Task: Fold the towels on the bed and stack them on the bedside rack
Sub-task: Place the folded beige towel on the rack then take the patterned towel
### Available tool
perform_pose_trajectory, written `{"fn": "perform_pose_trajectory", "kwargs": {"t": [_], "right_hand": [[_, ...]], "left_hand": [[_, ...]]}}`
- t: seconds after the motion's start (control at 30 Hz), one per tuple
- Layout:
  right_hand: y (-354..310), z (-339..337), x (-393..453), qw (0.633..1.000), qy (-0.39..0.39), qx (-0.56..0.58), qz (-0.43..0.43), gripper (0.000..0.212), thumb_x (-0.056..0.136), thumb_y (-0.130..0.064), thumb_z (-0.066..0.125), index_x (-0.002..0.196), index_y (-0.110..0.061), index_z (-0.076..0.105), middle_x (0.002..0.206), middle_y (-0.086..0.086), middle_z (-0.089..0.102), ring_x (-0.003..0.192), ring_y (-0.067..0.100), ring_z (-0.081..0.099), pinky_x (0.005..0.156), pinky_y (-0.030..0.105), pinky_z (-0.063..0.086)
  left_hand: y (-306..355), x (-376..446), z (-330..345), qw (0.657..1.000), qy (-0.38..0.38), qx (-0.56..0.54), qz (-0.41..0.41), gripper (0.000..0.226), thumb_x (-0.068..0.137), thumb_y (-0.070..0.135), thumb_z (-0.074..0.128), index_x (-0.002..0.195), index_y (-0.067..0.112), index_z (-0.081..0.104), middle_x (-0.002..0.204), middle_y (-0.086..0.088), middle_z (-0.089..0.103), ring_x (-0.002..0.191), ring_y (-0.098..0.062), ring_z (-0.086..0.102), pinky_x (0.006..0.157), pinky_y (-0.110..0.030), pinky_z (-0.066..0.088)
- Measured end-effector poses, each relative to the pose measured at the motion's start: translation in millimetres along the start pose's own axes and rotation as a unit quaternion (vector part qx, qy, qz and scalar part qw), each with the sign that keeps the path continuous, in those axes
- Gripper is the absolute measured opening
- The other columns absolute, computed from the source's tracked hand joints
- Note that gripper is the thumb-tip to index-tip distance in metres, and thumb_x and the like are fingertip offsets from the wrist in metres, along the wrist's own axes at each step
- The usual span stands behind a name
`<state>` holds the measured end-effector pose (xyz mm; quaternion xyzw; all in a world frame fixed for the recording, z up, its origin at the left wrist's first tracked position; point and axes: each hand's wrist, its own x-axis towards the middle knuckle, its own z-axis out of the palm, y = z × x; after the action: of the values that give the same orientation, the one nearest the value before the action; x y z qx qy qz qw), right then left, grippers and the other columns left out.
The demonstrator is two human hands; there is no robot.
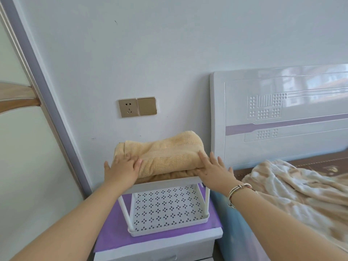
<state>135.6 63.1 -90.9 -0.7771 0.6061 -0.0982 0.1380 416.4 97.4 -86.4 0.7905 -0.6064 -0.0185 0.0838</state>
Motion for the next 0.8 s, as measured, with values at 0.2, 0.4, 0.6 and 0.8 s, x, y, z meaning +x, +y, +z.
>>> {"fn": "perform_pose_trajectory", "kwargs": {"t": [0.2,0.4,0.6,0.8], "right_hand": [[73.5,-11.1,-70.6,0.996,0.024,0.020,0.082,0.063,0.096,-0.043,0.036,0.151,-0.036,0.005,0.161,0.001,-0.003,0.148,0.026,0.005,0.116,0.052,0.015],[180.0,-17.7,-173.5,0.972,0.031,0.027,0.233,0.057,0.095,-0.035,0.041,0.148,-0.030,0.022,0.160,0.006,0.001,0.146,0.029,0.008,0.114,0.051,0.020],[281.1,-20.1,-283.2,0.919,0.057,0.025,0.390,0.047,0.091,-0.031,0.045,0.138,-0.028,0.039,0.145,0.006,0.030,0.135,0.031,0.030,0.107,0.045,0.032],[343.7,-4.0,-329.2,0.896,0.064,0.059,0.436,0.052,0.090,-0.025,0.046,0.141,-0.029,0.036,0.156,0.003,0.018,0.144,0.029,0.020,0.113,0.046,0.026]], "left_hand": [[57.1,-28.8,-1.5,0.995,0.084,-0.034,0.052,0.052,0.100,0.049,0.018,0.148,0.033,0.027,0.159,0.001,0.019,0.145,-0.031,0.017,0.116,-0.053,0.013],[193.7,-71.0,40.8,0.963,0.068,-0.082,0.247,0.051,0.100,0.045,0.031,0.148,0.028,0.029,0.160,0.001,0.016,0.146,-0.029,0.013,0.117,-0.048,0.014],[341.4,-144.6,113.3,0.917,-0.038,-0.091,0.385,0.054,0.098,0.046,0.034,0.150,0.032,0.024,0.160,0.004,0.014,0.148,-0.025,0.006,0.118,-0.050,0.009],[427.9,-184.5,174.9,0.879,-0.159,-0.086,0.442,0.052,0.099,0.047,0.029,0.149,0.033,0.025,0.160,0.006,0.014,0.148,-0.022,0.006,0.119,-0.046,0.008]]}}
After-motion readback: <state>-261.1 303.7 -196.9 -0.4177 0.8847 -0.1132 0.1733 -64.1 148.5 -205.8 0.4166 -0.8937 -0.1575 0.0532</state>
